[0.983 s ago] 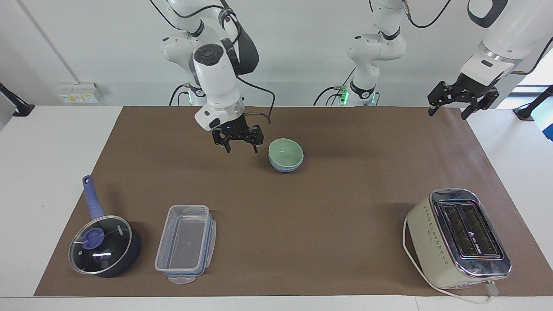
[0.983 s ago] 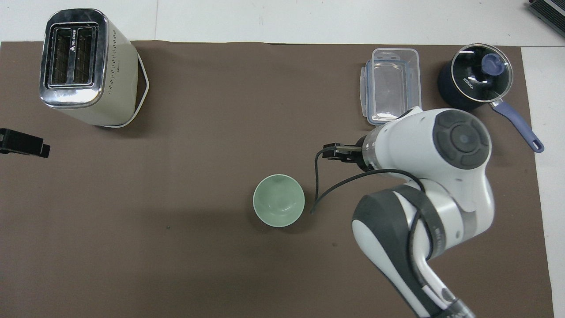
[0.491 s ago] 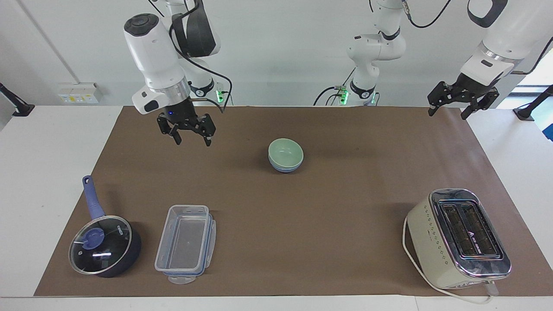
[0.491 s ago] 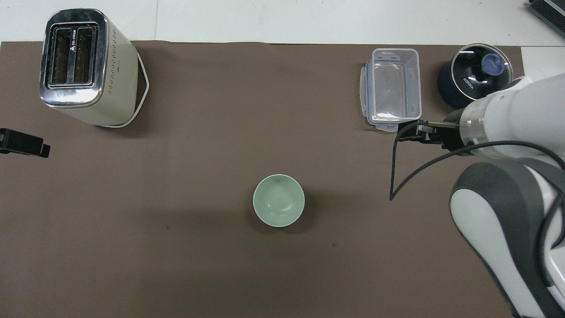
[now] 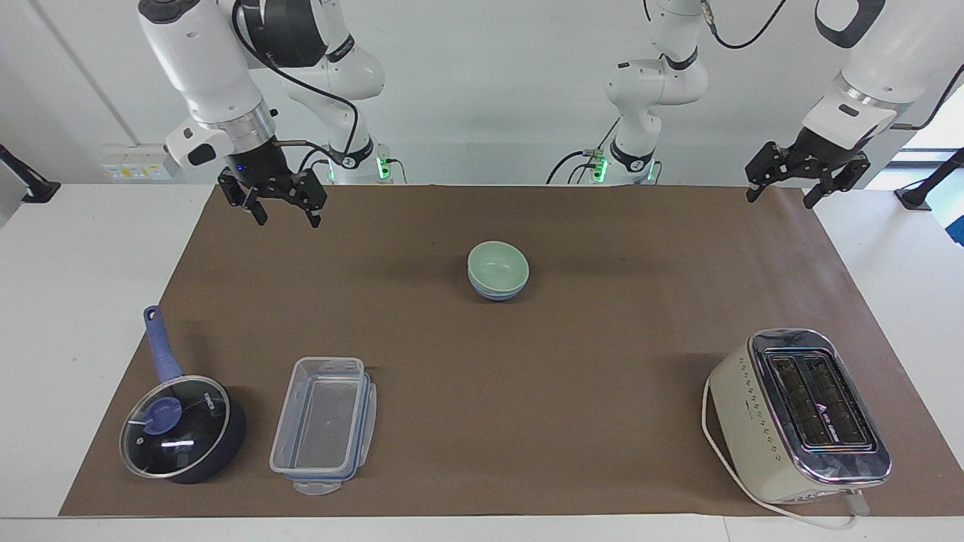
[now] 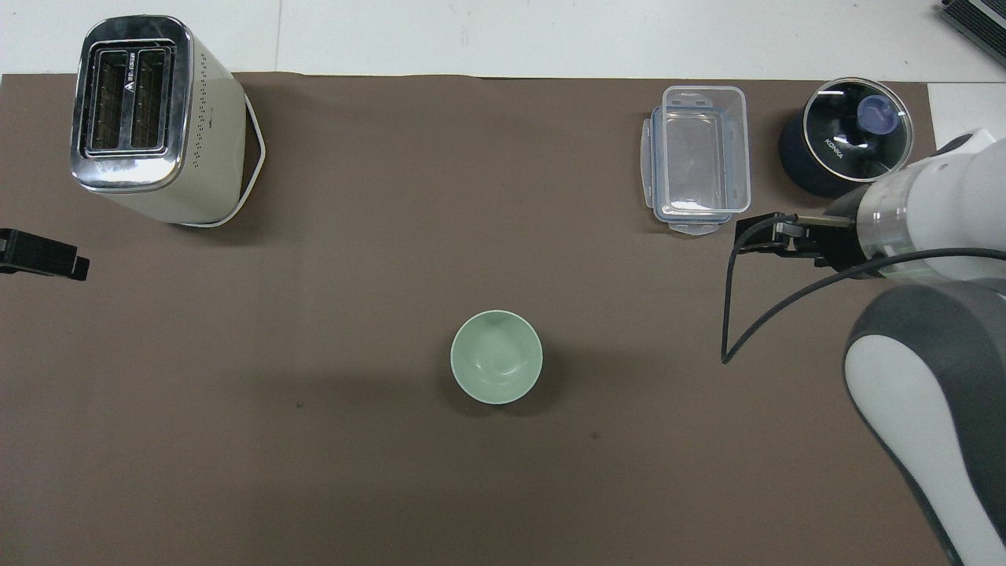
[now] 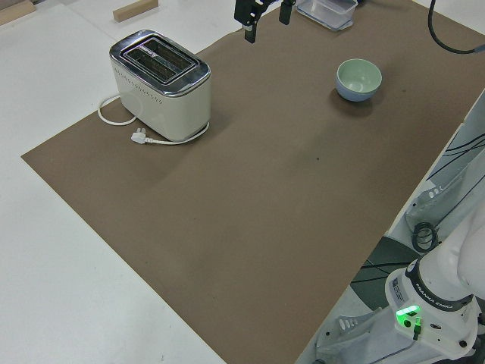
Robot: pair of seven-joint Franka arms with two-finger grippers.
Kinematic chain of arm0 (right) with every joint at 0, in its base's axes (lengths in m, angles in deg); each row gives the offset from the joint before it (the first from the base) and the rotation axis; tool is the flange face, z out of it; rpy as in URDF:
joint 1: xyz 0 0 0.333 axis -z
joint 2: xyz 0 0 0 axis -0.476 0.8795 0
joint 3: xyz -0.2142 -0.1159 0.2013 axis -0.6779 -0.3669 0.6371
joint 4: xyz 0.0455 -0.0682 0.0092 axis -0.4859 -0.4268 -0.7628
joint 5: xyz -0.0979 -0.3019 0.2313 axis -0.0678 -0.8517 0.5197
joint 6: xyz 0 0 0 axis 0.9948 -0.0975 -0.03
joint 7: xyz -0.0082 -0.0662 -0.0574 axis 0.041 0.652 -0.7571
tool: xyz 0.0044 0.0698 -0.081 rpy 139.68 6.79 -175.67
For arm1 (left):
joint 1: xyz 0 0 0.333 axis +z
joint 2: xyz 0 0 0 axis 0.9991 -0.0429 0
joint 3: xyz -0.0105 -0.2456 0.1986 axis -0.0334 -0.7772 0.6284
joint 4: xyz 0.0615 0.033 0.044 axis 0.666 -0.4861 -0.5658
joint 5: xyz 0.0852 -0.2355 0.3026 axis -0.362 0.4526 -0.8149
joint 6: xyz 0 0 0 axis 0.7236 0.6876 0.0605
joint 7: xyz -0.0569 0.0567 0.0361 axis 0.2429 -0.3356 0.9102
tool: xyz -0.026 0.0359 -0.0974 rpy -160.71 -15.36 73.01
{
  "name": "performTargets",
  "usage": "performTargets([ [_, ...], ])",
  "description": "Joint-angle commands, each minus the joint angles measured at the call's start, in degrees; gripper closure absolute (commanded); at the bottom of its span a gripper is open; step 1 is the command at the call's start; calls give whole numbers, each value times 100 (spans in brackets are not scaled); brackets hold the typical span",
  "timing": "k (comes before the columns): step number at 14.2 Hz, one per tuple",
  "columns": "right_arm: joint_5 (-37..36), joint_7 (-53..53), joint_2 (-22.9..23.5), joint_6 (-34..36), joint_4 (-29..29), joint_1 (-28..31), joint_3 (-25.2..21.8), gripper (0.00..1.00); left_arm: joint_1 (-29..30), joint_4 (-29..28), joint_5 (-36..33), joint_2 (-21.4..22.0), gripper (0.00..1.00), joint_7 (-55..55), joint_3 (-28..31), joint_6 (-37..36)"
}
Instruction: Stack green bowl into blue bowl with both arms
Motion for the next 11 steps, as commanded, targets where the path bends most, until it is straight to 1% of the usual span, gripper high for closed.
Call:
performTargets([
  [1, -30, -304, -55, 198, 6, 296, 62, 0, 32, -104, -127, 110, 0, 61, -44, -38],
  [2, -47, -348, -55, 295, 76, 332, 45, 0, 32, -104, -127, 110, 0, 61, -35, -38],
  [6, -100, -349, -46, 1251, 875, 499, 53, 0, 32, -104, -127, 110, 0, 61, -35, -38],
  [7, -231, -357, -46, 1375, 990, 490, 62, 0, 32, -104, -127, 110, 0, 61, -35, -38],
  [8, -415, -349, -55, 1342, 991, 481, 97, 0, 32, -104, -127, 110, 0, 61, -35, -47],
  [11, -416, -375, -134, 1315, 895, 481, 97, 0, 32, -104, -127, 110, 0, 61, -35, -38],
])
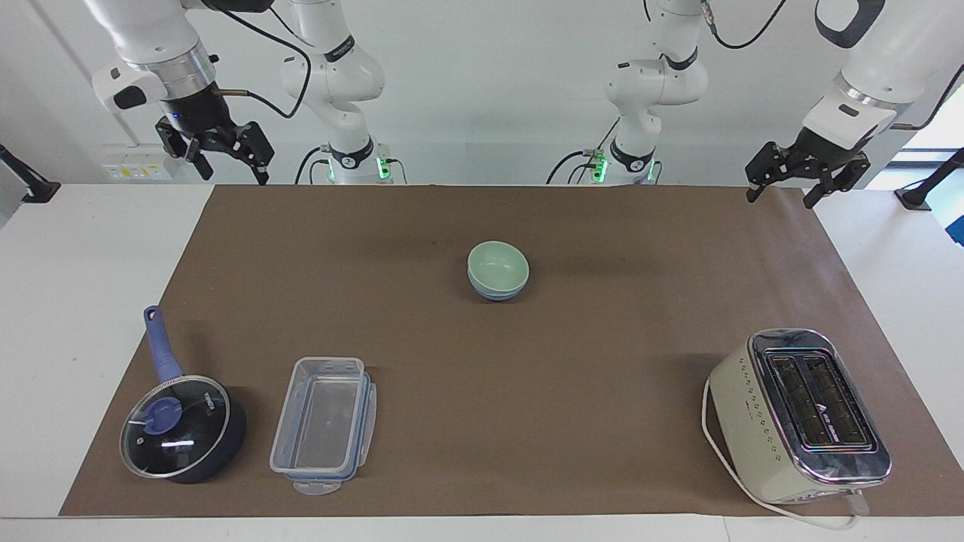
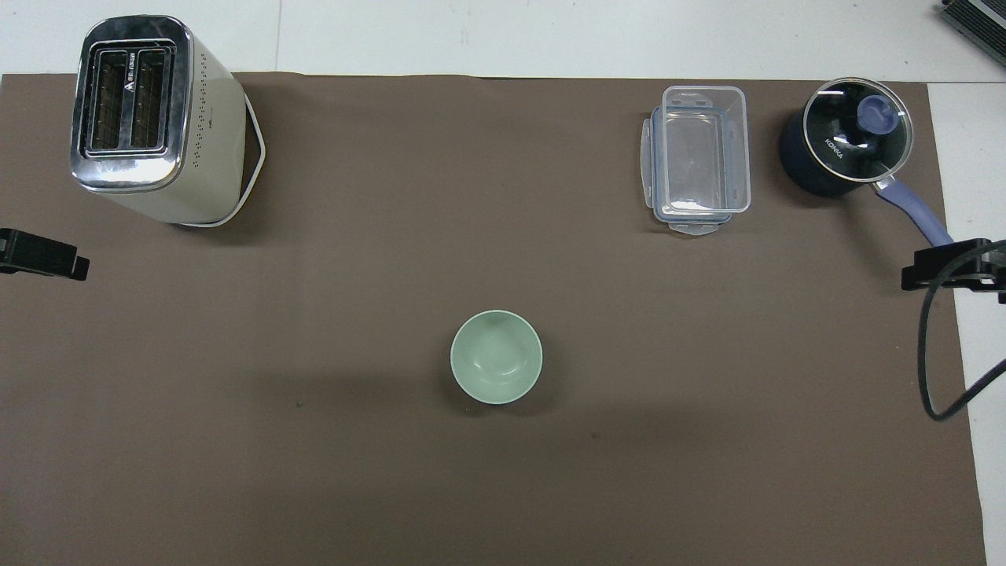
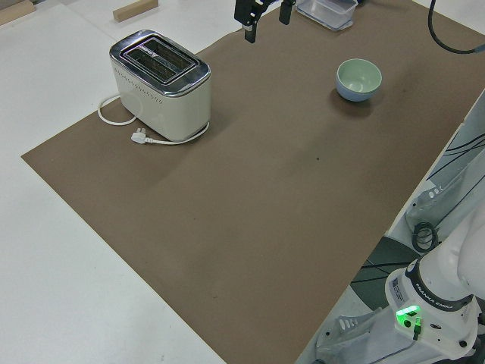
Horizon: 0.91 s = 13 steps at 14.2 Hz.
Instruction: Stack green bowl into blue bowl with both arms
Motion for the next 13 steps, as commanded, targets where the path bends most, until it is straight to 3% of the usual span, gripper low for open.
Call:
performTargets([
  [1, -179, -263, 39, 87, 28, 53, 88, 0, 32, -104, -127, 110, 0, 61, -44, -38],
  [7, -206, -640, 75, 192, 414, 61, 88, 0, 32, -104, -127, 110, 0, 61, -35, -38],
  [13, -250, -888, -13, 192, 371, 70, 88, 0, 32, -104, -127, 110, 0, 61, -44, -38],
])
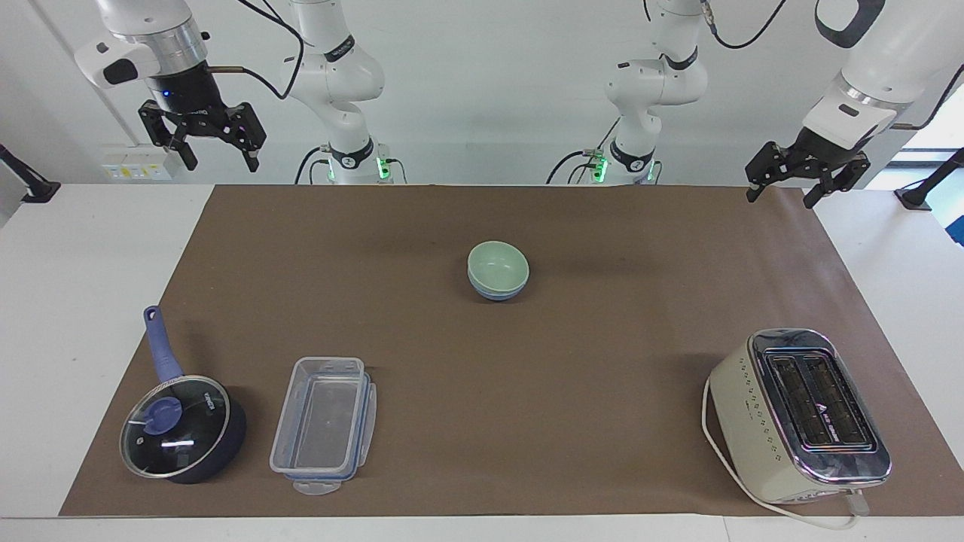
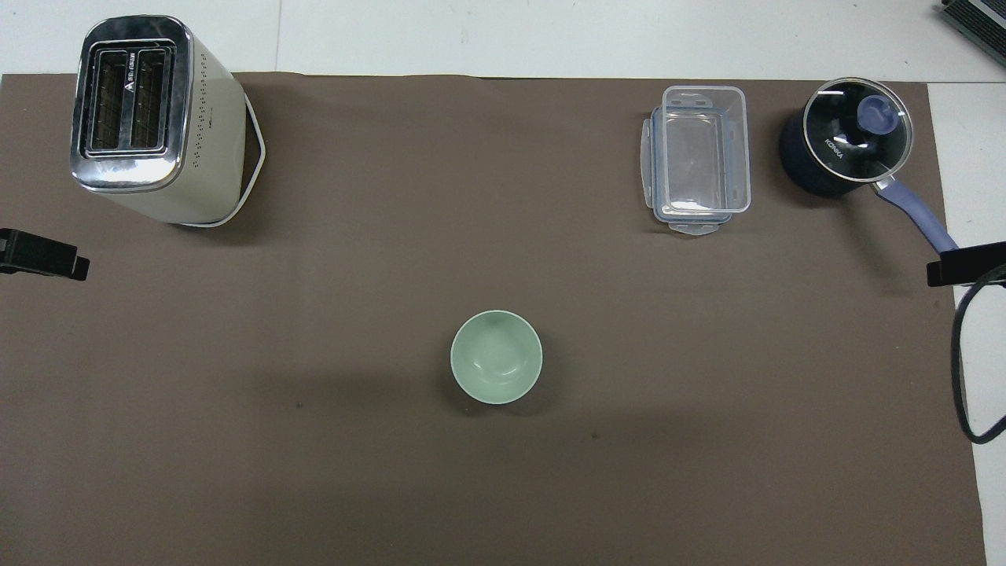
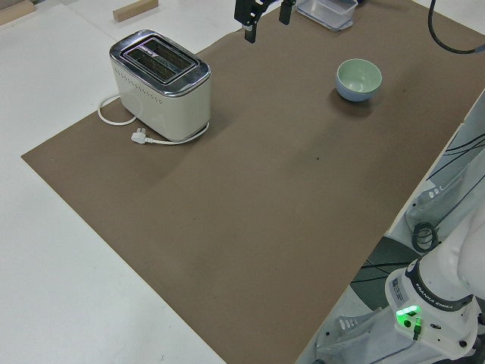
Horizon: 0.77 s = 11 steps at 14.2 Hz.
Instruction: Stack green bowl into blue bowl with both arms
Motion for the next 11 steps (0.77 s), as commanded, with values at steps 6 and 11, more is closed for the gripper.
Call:
performTargets([
  [6, 8, -179, -47, 280, 12, 78, 67, 0, 32, -104, -127, 110, 0, 60, -35, -38],
  [11, 52, -161, -12, 377, 47, 86, 49, 0, 32, -104, -127, 110, 0, 60, -44, -38],
])
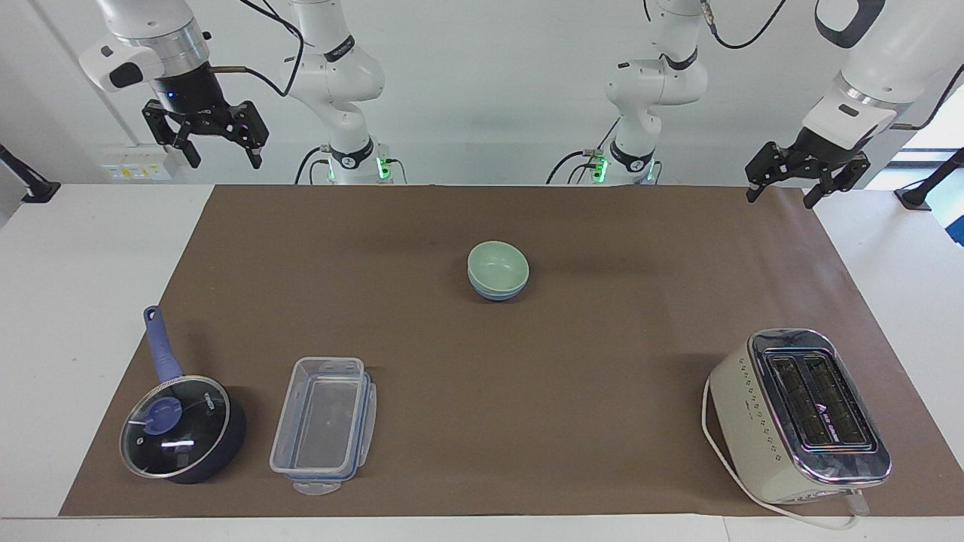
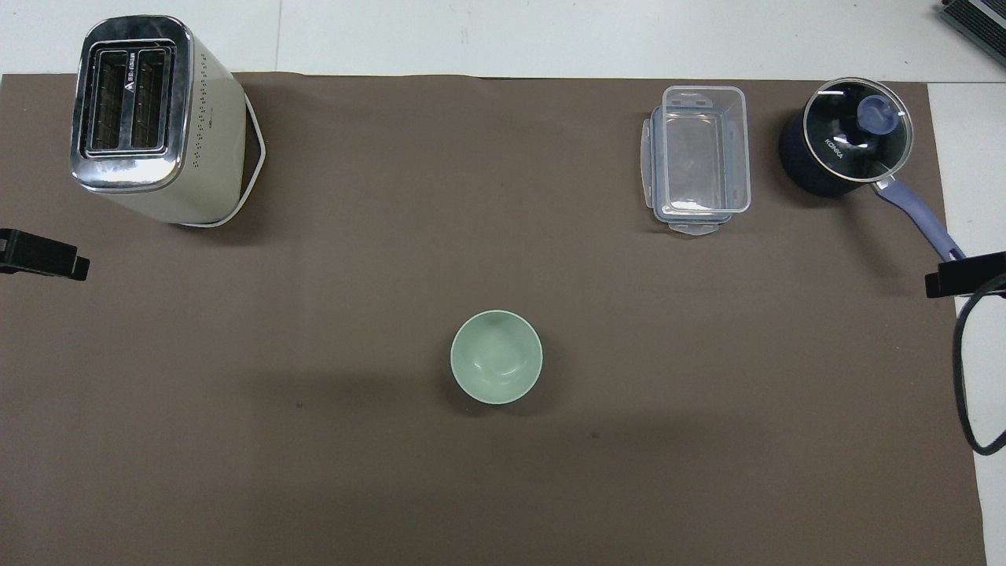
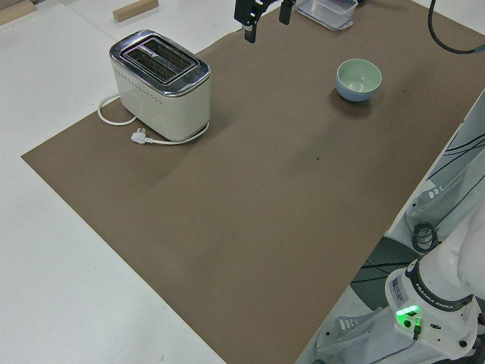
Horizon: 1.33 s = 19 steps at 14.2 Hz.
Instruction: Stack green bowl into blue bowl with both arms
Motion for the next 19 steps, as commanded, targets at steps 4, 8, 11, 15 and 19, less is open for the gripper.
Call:
performTargets([
  [4, 12, -34, 80, 257, 108, 122, 57, 0, 32, -104, -127, 110, 0, 60, -35, -38],
  [8, 127, 309, -104, 48, -190, 95, 40, 0, 32, -104, -127, 110, 0, 60, -35, -47],
  [11, 127, 309, -149, 3, -261, 95, 40, 0, 32, -104, -127, 110, 0, 60, -35, -38],
  [15, 127, 344, -131, -15, -208, 87, 57, 0, 32, -104, -127, 110, 0, 60, -35, -38],
  [19, 127, 335, -131, -6, -208, 87, 57, 0, 32, -104, -127, 110, 0, 60, -43, -47],
])
